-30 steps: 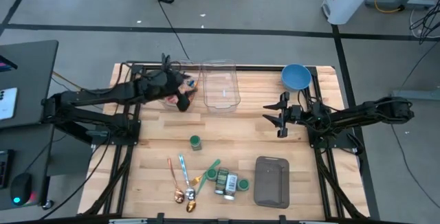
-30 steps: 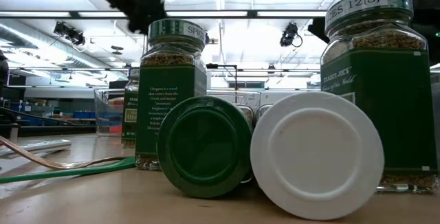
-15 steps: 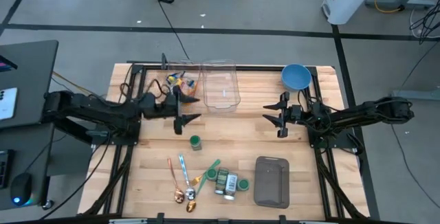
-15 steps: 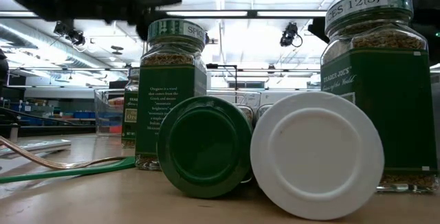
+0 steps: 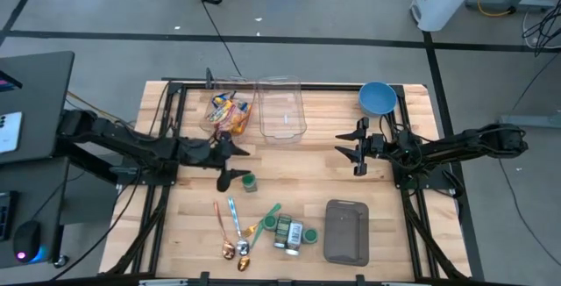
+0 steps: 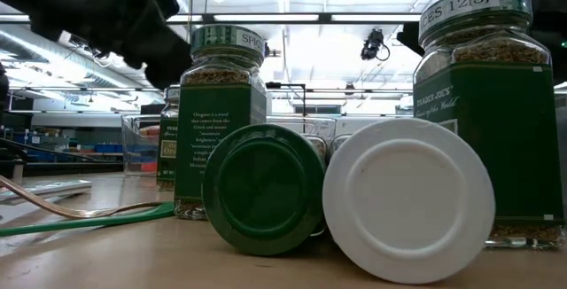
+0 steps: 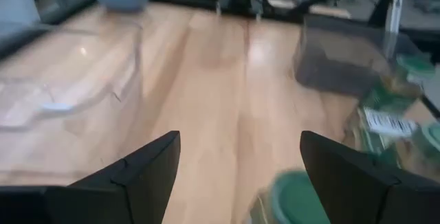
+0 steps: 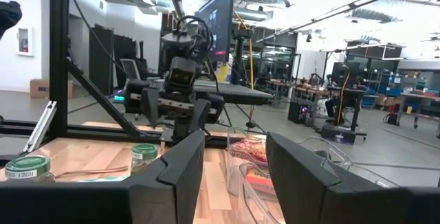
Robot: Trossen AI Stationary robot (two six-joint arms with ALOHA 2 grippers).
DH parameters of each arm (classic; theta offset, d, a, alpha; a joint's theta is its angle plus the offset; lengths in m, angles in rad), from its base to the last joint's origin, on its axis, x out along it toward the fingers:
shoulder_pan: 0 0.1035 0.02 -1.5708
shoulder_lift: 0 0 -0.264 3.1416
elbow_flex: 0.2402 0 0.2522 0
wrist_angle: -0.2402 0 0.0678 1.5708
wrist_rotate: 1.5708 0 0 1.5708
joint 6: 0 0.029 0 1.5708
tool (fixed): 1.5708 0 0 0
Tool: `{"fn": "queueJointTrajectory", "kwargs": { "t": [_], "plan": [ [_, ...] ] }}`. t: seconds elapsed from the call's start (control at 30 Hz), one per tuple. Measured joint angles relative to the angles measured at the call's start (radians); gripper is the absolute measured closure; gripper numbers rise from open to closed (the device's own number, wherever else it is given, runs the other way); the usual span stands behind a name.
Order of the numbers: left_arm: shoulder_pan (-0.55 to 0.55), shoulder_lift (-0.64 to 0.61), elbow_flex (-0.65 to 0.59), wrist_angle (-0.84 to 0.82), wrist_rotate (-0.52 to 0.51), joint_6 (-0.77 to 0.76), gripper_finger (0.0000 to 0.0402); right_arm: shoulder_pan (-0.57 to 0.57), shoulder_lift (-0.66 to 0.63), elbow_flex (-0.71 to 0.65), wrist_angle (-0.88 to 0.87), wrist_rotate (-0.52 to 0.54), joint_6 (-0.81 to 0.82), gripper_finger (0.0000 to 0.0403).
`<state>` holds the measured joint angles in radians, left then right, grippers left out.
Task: Pick & Place Food Item
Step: Put the green spice bottle into the right transparent bin
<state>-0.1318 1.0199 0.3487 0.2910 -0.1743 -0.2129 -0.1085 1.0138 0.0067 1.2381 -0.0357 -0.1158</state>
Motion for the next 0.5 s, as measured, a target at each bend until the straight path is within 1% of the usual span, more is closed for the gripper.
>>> {"fn": "queueJointTrajectory", "kwargs": {
  "t": [0.1,0.23,0.3,0.37,0.5],
  "plan": [
    [-0.019,0.000,0.053,-0.160,-0.013,-0.014,0.0083,0.000,0.000,0.000,0.000,0.000,0.001,0.0236],
    [-0.033,0.000,0.173,-0.424,-0.056,-0.024,0.0063,0.000,0.000,0.000,0.000,0.000,0.006,0.0236],
    [-0.039,0.000,0.235,-0.524,-0.062,-0.023,0.0051,0.000,0.000,0.000,0.000,0.000,0.006,0.0236],
    [-0.040,0.000,0.289,-0.584,-0.062,-0.012,0.0042,0.000,0.000,0.000,-0.001,0.000,0.006,0.0236],
    [-0.039,0.025,0.371,-0.652,-0.049,0.008,0.0032,0.000,0.000,0.000,-0.003,0.000,0.006,0.0236]
  ]
}}
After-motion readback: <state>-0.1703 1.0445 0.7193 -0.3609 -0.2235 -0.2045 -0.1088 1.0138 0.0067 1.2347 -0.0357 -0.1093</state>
